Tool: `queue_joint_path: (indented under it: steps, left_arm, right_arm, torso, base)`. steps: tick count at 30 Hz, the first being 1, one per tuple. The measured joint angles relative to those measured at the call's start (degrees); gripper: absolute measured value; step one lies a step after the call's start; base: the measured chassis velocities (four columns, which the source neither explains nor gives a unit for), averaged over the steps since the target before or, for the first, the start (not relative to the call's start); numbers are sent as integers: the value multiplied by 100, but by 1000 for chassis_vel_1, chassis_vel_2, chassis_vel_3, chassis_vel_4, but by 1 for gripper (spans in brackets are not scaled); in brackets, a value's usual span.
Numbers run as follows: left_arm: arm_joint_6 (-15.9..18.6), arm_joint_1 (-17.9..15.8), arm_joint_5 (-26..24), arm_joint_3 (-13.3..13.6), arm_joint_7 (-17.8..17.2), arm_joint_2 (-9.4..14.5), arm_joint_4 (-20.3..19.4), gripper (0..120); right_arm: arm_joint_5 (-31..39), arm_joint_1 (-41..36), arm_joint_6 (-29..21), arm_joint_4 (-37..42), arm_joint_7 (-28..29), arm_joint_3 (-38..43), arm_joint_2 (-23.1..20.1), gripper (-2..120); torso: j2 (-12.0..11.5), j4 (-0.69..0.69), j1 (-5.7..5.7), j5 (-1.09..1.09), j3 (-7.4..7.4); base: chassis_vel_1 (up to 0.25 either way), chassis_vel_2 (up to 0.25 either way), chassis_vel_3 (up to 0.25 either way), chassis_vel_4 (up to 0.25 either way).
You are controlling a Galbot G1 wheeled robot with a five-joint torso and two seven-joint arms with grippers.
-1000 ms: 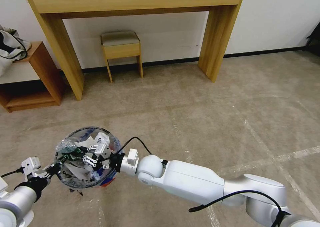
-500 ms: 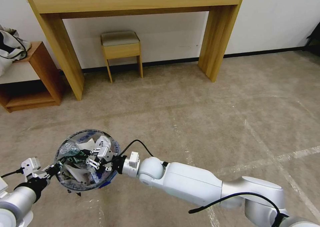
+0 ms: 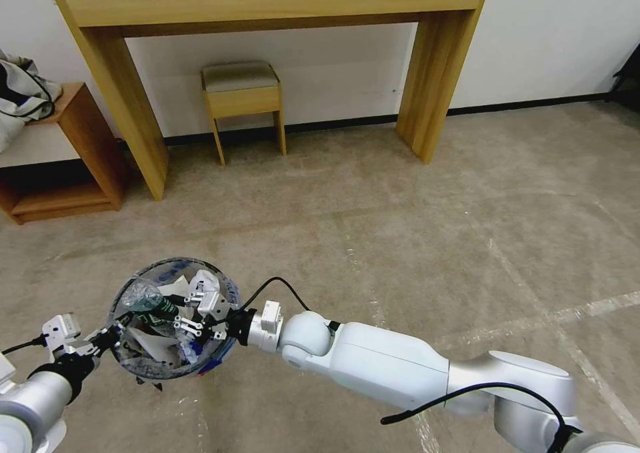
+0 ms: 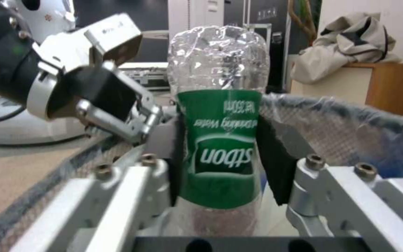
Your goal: Pick up the trash bin and place the garbage on the floor into it.
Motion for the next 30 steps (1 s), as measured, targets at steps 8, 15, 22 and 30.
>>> queue_joint_path:
  steps: [8, 15, 22, 30]
  left_arm:
    - [-4, -10, -1, -1, -3, -20, 11, 1]
    - [-4, 11, 7, -4, -3, -29, 13, 1]
    - [-4, 25, 9, -21, -3, -16, 13, 1]
    - [-4, 37, 11, -26, -8, -1, 34, 1]
  right_arm:
    - [24, 32, -47, 139, 37, 57, -71, 73]
    - [23, 23, -60, 194, 48, 73, -86, 97]
    - [18, 25, -66, 250, 59, 98, -97, 100]
    - [19, 77, -70, 505, 100, 308, -148, 100]
  torso:
    - [0, 0, 0, 0, 0]
    - [0, 0, 0, 0, 0]
    - [0, 0, 0, 0, 0]
    - [0, 0, 0, 0, 0]
  base:
    - [0, 0, 0, 0]
    - [0, 0, 0, 0]
    - [0, 0, 0, 0]
    - [0, 0, 0, 0]
